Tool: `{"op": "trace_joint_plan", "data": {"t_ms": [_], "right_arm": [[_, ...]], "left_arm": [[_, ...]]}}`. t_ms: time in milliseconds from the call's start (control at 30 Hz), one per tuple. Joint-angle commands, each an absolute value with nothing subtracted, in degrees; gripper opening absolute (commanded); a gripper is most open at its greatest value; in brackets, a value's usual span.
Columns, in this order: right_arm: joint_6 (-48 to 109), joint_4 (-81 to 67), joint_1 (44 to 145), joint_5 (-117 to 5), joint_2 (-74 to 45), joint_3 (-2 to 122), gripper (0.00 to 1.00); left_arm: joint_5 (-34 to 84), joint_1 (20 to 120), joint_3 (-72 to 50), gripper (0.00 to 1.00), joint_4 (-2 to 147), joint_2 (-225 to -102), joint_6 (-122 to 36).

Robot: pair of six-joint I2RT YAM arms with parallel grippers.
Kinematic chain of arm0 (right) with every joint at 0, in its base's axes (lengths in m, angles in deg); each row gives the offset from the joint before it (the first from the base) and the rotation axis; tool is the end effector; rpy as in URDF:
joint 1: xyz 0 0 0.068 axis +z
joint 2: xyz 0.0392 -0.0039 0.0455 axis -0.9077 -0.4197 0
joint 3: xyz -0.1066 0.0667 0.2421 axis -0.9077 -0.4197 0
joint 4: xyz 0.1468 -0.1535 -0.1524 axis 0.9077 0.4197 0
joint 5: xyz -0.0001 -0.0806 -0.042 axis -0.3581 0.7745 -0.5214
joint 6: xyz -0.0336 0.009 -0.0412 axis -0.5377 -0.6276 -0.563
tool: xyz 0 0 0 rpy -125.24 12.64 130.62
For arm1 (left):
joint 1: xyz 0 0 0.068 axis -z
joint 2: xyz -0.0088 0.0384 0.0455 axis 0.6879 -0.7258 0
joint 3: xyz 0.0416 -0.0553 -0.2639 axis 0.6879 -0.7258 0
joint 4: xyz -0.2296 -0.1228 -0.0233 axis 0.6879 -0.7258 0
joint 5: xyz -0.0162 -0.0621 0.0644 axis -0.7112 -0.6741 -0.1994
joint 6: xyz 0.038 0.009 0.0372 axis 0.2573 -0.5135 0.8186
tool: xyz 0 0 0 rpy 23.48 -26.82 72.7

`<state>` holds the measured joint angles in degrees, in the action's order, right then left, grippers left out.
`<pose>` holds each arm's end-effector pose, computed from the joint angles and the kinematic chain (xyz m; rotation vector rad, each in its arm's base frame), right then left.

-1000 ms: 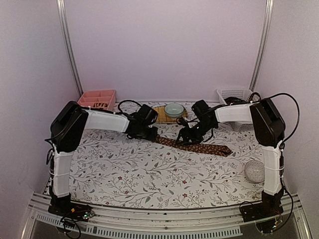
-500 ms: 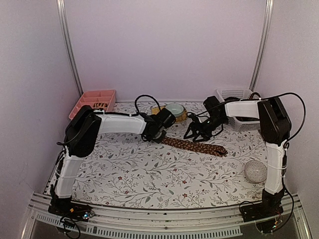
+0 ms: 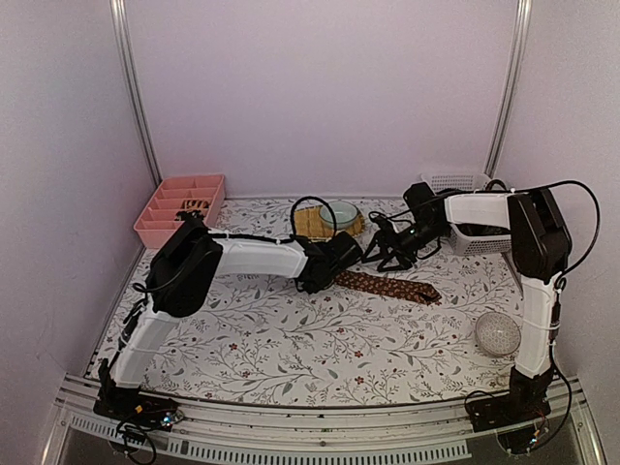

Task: Roll the ties
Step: Roll the tie at the center of the board.

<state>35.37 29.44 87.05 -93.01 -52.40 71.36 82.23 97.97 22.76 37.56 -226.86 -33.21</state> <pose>0.3830 0.1806 0.1729 -0.4545 2.7365 1.2254 0.3109 -0.3897 0.1187 0.8099 2.1512 0.6779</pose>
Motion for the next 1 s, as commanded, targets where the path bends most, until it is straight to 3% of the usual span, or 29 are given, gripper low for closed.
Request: {"op": "trace_joint_plan", "data": {"t_ms": [0,567,967], "right_arm": [[35.77,29.63,86.42,-94.85,-43.89,71.54,0.76],[36.59,29.61,86.32,-95.04,-44.69,72.47,0.76],[36.59,29.97,86.26,-94.73,-45.38,72.95,0.75]], "left_arm": [[84.26,98.83,24.22,0.04,36.32,-227.88,-30.31],[78.27,99.64,26.63,0.15,35.30,-230.41,-29.41],[74.82,99.64,26.61,0.34,34.37,-229.80,-28.62]]}}
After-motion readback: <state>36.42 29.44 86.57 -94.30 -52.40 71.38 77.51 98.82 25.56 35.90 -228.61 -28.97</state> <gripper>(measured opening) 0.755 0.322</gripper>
